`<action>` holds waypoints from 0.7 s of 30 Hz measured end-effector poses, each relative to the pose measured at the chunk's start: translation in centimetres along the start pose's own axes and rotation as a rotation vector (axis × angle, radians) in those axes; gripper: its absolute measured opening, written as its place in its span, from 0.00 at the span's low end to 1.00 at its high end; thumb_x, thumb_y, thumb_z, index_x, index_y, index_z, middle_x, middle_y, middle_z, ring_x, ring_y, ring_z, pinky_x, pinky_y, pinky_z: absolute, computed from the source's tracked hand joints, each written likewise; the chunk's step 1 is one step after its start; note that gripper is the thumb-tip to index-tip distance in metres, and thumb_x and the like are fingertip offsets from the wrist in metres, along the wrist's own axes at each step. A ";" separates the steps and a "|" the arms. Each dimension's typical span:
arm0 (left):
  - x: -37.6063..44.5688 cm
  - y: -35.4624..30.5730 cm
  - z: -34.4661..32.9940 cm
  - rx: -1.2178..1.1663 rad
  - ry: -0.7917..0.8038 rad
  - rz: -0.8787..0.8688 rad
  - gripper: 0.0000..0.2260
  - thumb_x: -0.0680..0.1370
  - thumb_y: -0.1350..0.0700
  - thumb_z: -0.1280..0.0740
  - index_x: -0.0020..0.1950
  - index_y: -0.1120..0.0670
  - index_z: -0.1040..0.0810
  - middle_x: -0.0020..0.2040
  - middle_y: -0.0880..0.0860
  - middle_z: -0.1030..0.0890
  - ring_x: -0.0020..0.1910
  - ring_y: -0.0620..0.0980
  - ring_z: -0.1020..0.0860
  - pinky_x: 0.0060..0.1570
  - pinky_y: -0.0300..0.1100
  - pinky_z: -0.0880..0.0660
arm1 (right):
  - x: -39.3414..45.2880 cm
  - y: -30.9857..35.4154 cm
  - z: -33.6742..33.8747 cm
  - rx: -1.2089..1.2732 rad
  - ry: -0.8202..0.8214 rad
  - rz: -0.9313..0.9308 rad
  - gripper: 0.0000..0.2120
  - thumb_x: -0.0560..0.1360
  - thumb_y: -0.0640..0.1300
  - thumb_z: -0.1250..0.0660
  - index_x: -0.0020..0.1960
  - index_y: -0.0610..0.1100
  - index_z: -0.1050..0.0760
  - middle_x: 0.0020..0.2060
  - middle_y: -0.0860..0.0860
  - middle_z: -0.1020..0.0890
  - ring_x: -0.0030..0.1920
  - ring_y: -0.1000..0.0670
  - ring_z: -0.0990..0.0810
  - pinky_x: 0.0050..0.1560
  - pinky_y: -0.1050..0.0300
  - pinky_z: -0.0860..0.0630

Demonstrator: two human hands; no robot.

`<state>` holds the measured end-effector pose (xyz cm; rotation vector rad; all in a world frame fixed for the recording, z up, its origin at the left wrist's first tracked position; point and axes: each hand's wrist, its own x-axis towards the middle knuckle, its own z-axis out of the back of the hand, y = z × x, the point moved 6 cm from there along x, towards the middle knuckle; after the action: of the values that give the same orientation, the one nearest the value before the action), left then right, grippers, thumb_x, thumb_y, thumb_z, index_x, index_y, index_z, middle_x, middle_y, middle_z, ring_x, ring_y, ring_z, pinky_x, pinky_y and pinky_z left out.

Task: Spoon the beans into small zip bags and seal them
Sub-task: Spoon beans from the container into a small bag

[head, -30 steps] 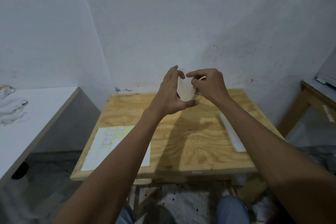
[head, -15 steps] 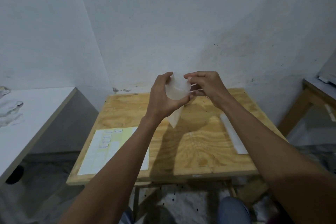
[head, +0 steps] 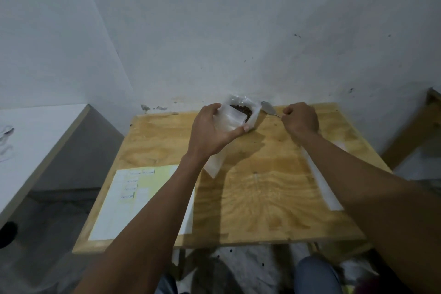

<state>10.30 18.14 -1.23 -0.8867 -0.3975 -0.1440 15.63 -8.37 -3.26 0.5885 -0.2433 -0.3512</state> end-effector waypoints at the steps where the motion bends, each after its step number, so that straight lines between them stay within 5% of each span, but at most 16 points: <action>1: 0.2 0.1 -0.5 0.006 0.011 0.003 0.47 0.61 0.27 0.28 0.70 0.55 0.26 0.63 0.49 0.22 0.59 0.46 0.23 0.57 0.45 0.24 | 0.3 -0.1 -0.6 -0.047 -0.002 -0.002 0.08 0.77 0.38 0.29 0.54 0.41 0.14 0.50 0.43 0.13 0.49 0.41 0.16 0.46 0.52 0.19; 4: 0.9 0.5 -1.7 0.029 0.031 -0.008 0.45 0.62 0.30 0.24 0.70 0.55 0.27 0.64 0.50 0.22 0.60 0.47 0.24 0.56 0.42 0.26 | 1.1 -0.2 -2.0 -0.161 0.001 -0.006 0.08 0.78 0.41 0.29 0.56 0.43 0.14 0.52 0.44 0.14 0.53 0.41 0.16 0.47 0.54 0.23; 8: 1.3 0.9 -2.6 0.063 0.034 -0.025 0.43 0.64 0.32 0.22 0.71 0.55 0.28 0.65 0.50 0.23 0.62 0.47 0.25 0.56 0.40 0.30 | 2.0 -0.3 -3.5 -0.269 -0.012 -0.051 0.09 0.78 0.46 0.30 0.55 0.45 0.15 0.54 0.45 0.16 0.58 0.40 0.20 0.59 0.45 0.23; 14: 1.3 1.7 -2.8 0.067 0.033 0.000 0.44 0.63 0.30 0.25 0.71 0.55 0.28 0.65 0.49 0.24 0.62 0.47 0.25 0.56 0.40 0.30 | 2.2 -0.2 -4.0 -0.290 -0.003 -0.078 0.09 0.78 0.43 0.32 0.56 0.46 0.16 0.55 0.44 0.17 0.60 0.39 0.21 0.58 0.45 0.24; 21: 0.9 1.8 -2.5 0.059 0.046 0.011 0.47 0.62 0.26 0.29 0.72 0.55 0.28 0.66 0.49 0.24 0.64 0.47 0.25 0.58 0.41 0.30 | 1.7 -1.1 -3.0 -0.093 0.033 0.065 0.03 0.79 0.43 0.30 0.51 0.50 0.19 0.51 0.46 0.16 0.46 0.44 0.21 0.42 0.54 0.28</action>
<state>12.32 17.39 -3.64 -0.8255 -0.3519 -0.1414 17.84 -8.36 -6.14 0.4931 -0.2126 -0.2883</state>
